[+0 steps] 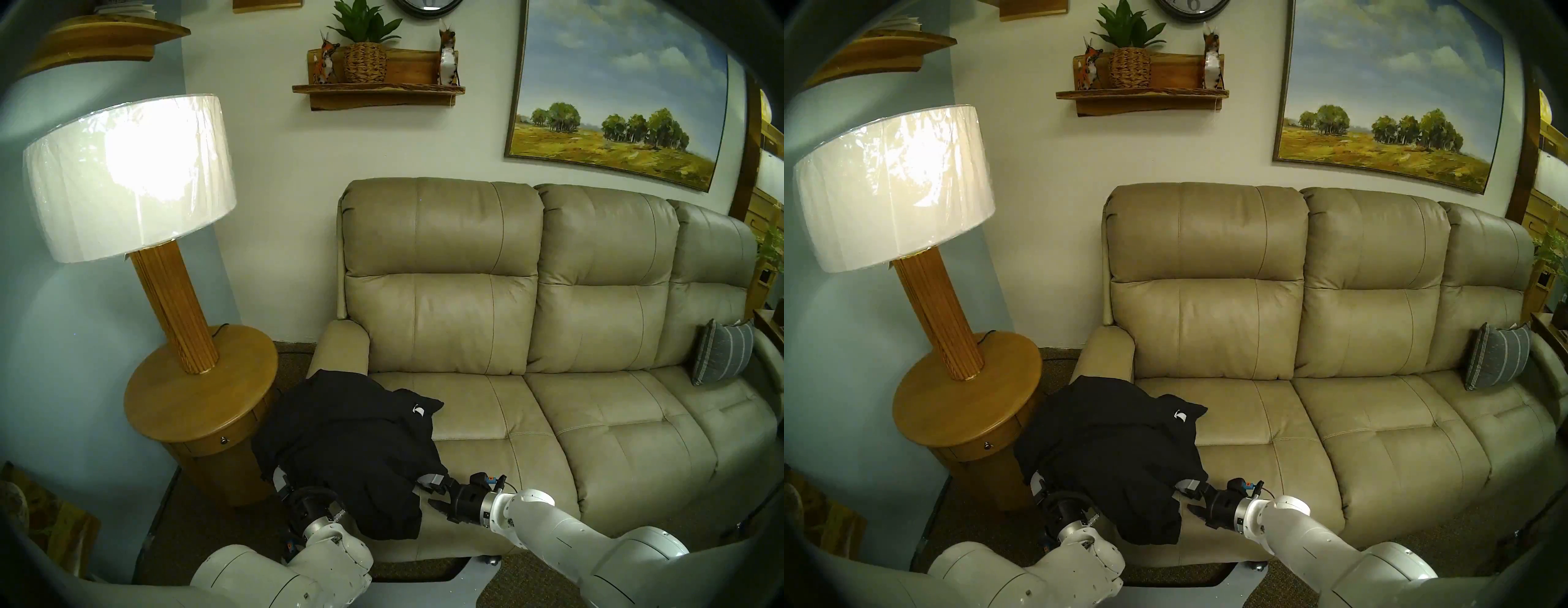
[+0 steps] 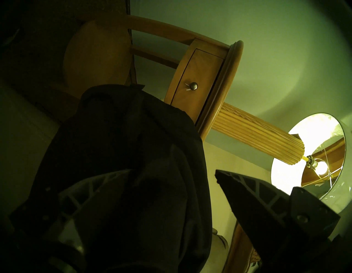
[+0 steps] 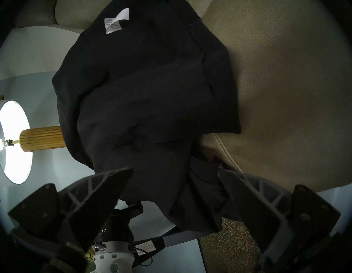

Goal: Drape jacket on sofa arm

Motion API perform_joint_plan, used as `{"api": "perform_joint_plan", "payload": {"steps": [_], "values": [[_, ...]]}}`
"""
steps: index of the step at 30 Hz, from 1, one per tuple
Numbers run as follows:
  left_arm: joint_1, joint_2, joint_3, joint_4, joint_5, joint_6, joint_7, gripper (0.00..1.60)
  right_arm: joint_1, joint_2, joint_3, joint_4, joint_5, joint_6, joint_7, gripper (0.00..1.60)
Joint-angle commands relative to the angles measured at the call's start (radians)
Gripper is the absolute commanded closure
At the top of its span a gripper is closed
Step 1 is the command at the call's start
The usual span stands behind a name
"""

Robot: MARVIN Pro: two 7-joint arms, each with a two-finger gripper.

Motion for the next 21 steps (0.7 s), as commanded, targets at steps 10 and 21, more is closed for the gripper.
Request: {"api": "perform_joint_plan", "payload": {"steps": [10, 21], "values": [[-0.064, -0.030, 0.082, -0.009, 0.087, 0.022, -0.155, 0.00, 0.016, -0.027, 0.004, 0.005, 0.000, -0.002, -0.002, 0.00], [-0.074, -0.036, 0.117, -0.009, 0.120, 0.024, -0.194, 0.00, 0.025, -0.034, 0.011, 0.011, 0.000, -0.003, -0.003, 0.00]]}}
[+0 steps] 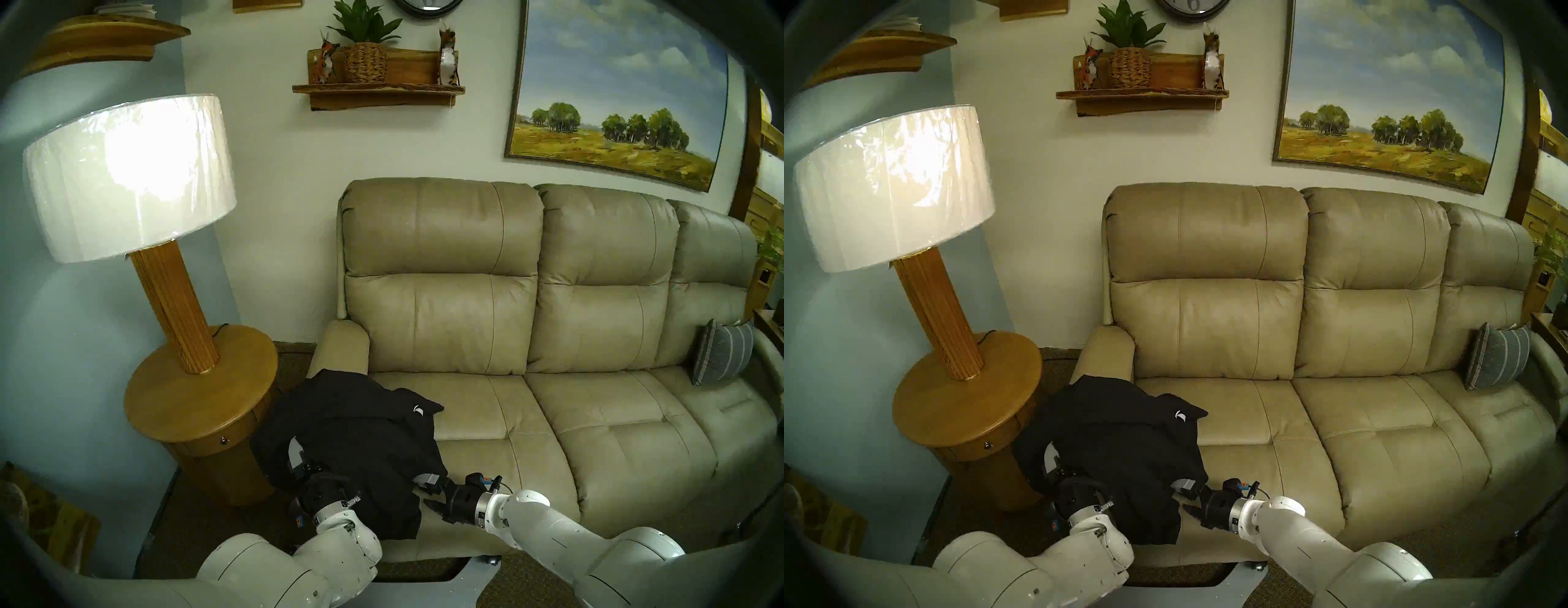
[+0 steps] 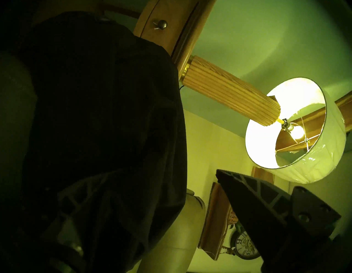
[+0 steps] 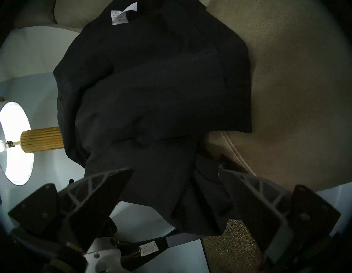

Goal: Drape jacket on sofa arm

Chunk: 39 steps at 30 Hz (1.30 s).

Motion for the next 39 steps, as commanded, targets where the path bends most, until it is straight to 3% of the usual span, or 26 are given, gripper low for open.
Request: {"api": "perform_joint_plan", "payload": {"steps": [1, 8, 10, 11, 12, 13, 16, 17, 26, 35, 36, 37, 38, 39], "values": [[-0.032, -0.014, 0.017, -0.012, 0.023, 0.002, -0.050, 0.00, 0.019, -0.011, 0.002, 0.000, 0.000, -0.002, 0.000, 0.00], [-0.063, -0.010, -0.007, -0.048, -0.002, 0.003, -0.071, 0.00, 0.019, -0.013, 0.004, 0.006, -0.001, -0.002, 0.002, 0.00], [-0.085, -0.002, -0.012, -0.057, -0.004, 0.006, -0.078, 0.17, 0.020, -0.014, 0.005, 0.008, -0.001, -0.002, 0.002, 0.00], [-0.094, 0.000, -0.015, -0.059, -0.004, 0.008, -0.076, 0.92, 0.019, -0.014, 0.006, 0.008, -0.001, -0.002, 0.002, 0.00], [-0.102, 0.005, -0.015, -0.062, -0.002, 0.008, -0.074, 1.18, 0.020, -0.013, 0.006, 0.009, -0.001, -0.002, 0.002, 0.00], [-0.108, 0.006, -0.019, -0.066, -0.004, 0.009, -0.070, 1.31, 0.020, -0.013, 0.007, 0.010, -0.001, -0.002, 0.002, 0.00], [-0.127, 0.022, -0.031, -0.075, -0.010, 0.014, -0.056, 1.35, 0.022, -0.010, 0.011, 0.013, 0.000, -0.002, 0.002, 0.00], [-0.133, 0.028, -0.036, -0.077, -0.014, 0.011, -0.055, 1.60, 0.022, -0.010, 0.011, 0.014, 0.000, -0.002, 0.002, 0.00], [-0.211, 0.107, -0.100, -0.094, -0.066, 0.000, 0.014, 1.60, 0.025, -0.012, 0.016, 0.020, -0.002, -0.002, 0.003, 0.00], [-0.253, 0.109, -0.139, -0.080, -0.106, -0.051, 0.207, 1.59, 0.027, -0.013, 0.015, 0.034, -0.005, -0.004, 0.008, 0.00], [-0.250, 0.105, -0.138, -0.081, -0.105, -0.050, 0.218, 1.45, 0.028, -0.012, 0.016, 0.035, -0.005, -0.004, 0.008, 0.00], [-0.249, 0.102, -0.139, -0.080, -0.107, -0.057, 0.231, 1.09, 0.029, -0.012, 0.016, 0.038, -0.005, -0.004, 0.009, 0.00], [-0.244, 0.100, -0.137, -0.080, -0.105, -0.063, 0.237, 0.92, 0.030, -0.011, 0.016, 0.041, -0.005, -0.005, 0.008, 0.00], [-0.240, 0.098, -0.138, -0.080, -0.106, -0.066, 0.240, 0.29, 0.031, -0.011, 0.016, 0.043, -0.005, -0.005, 0.008, 0.00]]}}
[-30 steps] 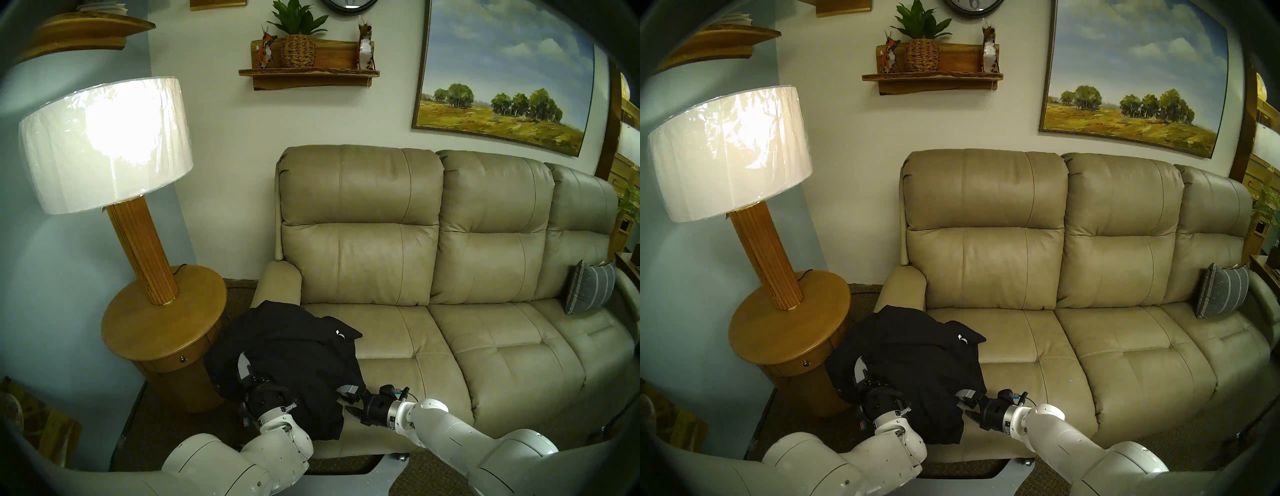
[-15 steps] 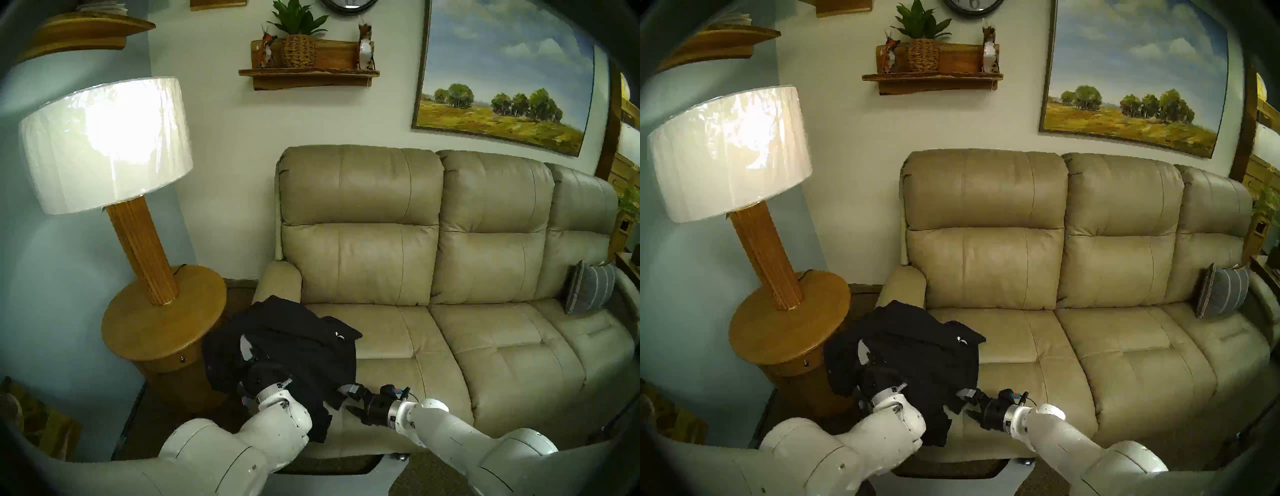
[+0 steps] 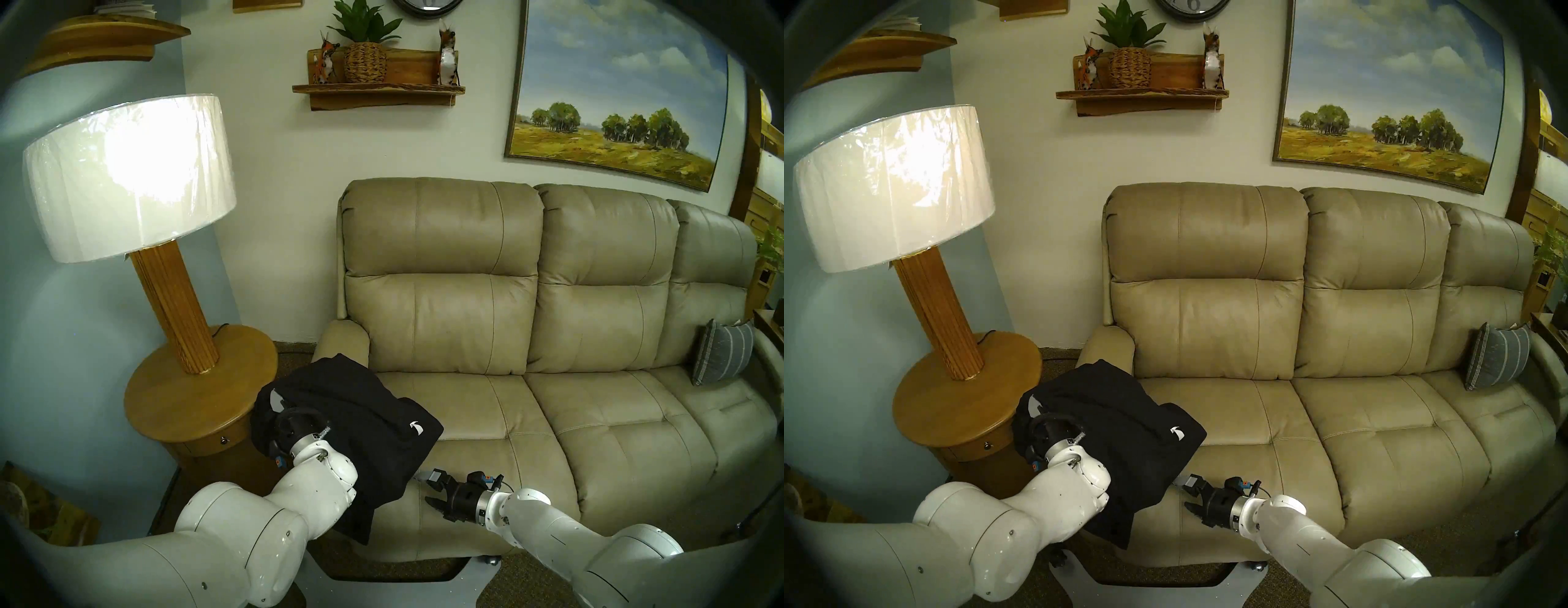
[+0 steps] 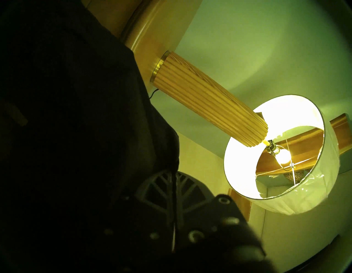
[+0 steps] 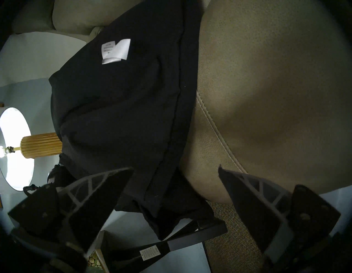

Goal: Drape jacket on sofa arm

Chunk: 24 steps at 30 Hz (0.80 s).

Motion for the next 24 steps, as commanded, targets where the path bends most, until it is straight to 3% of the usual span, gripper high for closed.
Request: {"api": "perform_joint_plan", "payload": {"steps": [1, 2, 7, 16, 24], "values": [[-0.037, 0.002, 0.000, -0.011, -0.001, -0.034, 0.037, 0.16, 0.017, -0.003, -0.002, 0.009, -0.003, -0.004, 0.007, 0.00], [-0.029, -0.002, 0.001, -0.013, 0.001, -0.034, 0.029, 0.00, 0.017, -0.003, -0.001, 0.010, -0.003, -0.004, 0.006, 0.00], [0.002, -0.015, -0.003, -0.015, -0.007, -0.031, -0.002, 0.00, 0.017, -0.003, 0.000, 0.013, -0.002, -0.006, 0.002, 0.00], [0.142, -0.070, -0.001, 0.034, -0.014, -0.060, -0.042, 0.00, 0.015, -0.003, 0.001, 0.018, -0.001, -0.008, 0.001, 0.00], [0.209, -0.055, 0.007, 0.055, -0.006, -0.080, -0.109, 0.00, 0.015, -0.011, 0.000, 0.018, -0.002, -0.009, 0.002, 0.00]]}}
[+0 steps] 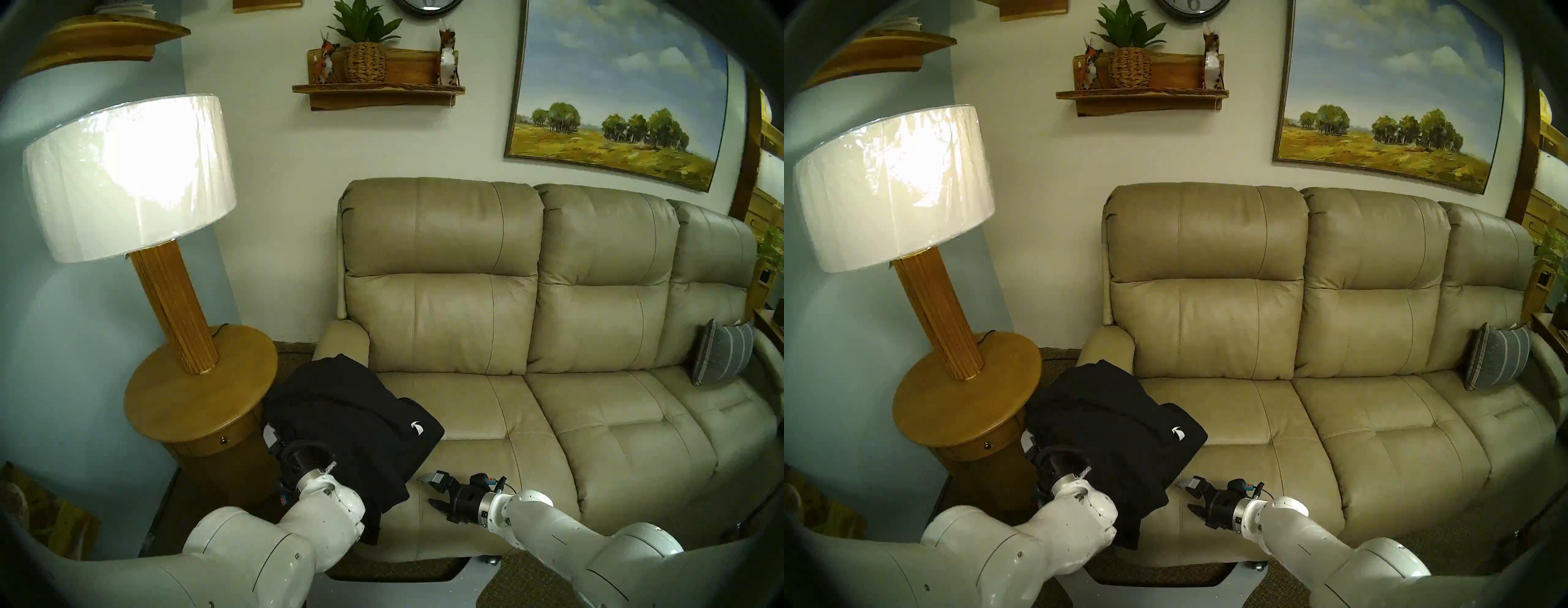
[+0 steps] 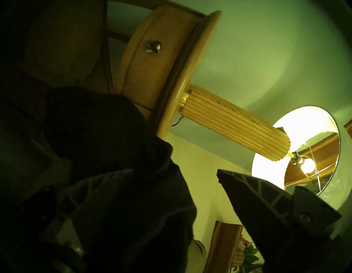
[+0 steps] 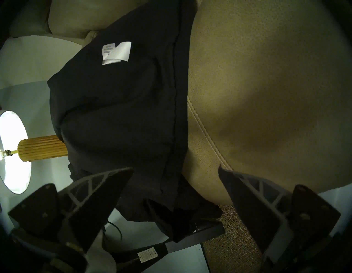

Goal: Drape jacket on sofa arm

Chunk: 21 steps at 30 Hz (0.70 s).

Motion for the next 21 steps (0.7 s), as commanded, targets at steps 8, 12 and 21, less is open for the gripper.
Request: {"api": "perform_joint_plan", "payload": {"steps": [8, 12, 21], "values": [[0.096, -0.008, 0.024, 0.001, 0.030, -0.007, -0.147, 0.00, 0.008, -0.007, -0.002, -0.002, -0.002, -0.004, 0.004, 0.00], [0.106, -0.005, 0.031, 0.001, 0.039, -0.005, -0.191, 0.00, 0.009, -0.008, -0.002, -0.001, -0.002, -0.005, 0.003, 0.00], [0.102, -0.010, 0.072, 0.001, 0.084, 0.011, -0.258, 0.00, 0.007, -0.013, -0.001, 0.001, 0.000, -0.008, 0.004, 0.00]]}}
